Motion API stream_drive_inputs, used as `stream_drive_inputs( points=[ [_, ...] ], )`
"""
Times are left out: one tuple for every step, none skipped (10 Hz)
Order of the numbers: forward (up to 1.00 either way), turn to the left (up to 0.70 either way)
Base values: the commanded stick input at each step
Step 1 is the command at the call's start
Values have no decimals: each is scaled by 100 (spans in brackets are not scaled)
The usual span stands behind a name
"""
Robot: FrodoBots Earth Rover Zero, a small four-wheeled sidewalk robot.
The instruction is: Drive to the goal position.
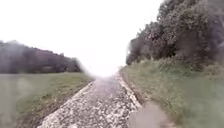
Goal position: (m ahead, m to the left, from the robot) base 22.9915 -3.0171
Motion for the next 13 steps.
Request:
stream_drive_inputs(
  points=[
    [85, 0],
    [85, 0],
    [85, 0],
    [85, 0],
    [85, 0],
    [85, 0],
    [85, 0],
    [85, 0],
    [85, 0],
    [85, 0],
    [85, 0],
    [85, 0],
    [85, 0]
  ],
)
